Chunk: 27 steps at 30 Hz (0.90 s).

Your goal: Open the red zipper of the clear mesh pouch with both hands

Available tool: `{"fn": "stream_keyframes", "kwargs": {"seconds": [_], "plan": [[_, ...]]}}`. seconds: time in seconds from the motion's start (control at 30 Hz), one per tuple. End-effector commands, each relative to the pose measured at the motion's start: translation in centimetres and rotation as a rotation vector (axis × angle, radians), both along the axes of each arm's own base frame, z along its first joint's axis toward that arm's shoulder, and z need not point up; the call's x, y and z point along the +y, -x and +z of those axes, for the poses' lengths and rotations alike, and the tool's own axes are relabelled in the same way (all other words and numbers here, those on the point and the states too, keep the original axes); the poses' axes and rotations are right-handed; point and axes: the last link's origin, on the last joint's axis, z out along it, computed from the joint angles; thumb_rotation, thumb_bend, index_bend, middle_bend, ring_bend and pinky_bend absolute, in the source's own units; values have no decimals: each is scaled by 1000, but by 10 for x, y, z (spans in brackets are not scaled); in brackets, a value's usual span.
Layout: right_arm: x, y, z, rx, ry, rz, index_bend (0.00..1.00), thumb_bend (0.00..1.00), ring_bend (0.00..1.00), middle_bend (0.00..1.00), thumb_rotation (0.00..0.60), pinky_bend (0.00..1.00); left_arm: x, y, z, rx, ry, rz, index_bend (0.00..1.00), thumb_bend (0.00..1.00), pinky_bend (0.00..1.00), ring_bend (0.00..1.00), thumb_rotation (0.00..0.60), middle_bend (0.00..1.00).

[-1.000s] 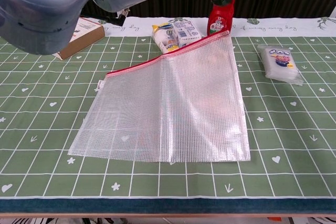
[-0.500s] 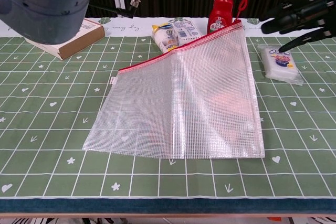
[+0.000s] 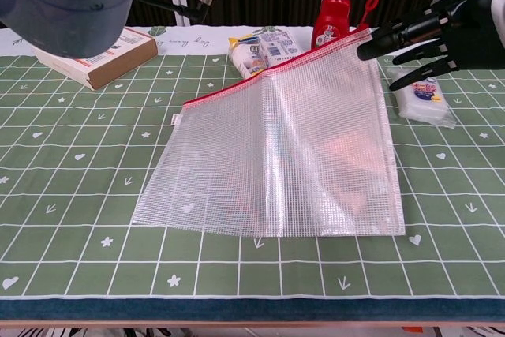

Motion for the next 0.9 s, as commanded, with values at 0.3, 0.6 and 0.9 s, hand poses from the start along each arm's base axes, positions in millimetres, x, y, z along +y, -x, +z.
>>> {"fn": "stream_keyframes", "kwargs": {"seconds": [0.3,0.6,0.9], "plan": [[-7,-9,-6,-28,15,-20,482,413,0,53,600,206,-3,-1,0,-3,7,-2,607,476,123,51,600,288],[-9,-11,-9,-29,19,-38,522,453,0,66,600,206,-5,-1,2,-6,12,-1,607,478,123,51,600,287],[-12,-12,-7,-40,29,-51,534,455,0,77,600,207,-7,-2,2,-8,18,-4,607,477,123,51,600,287]]}}
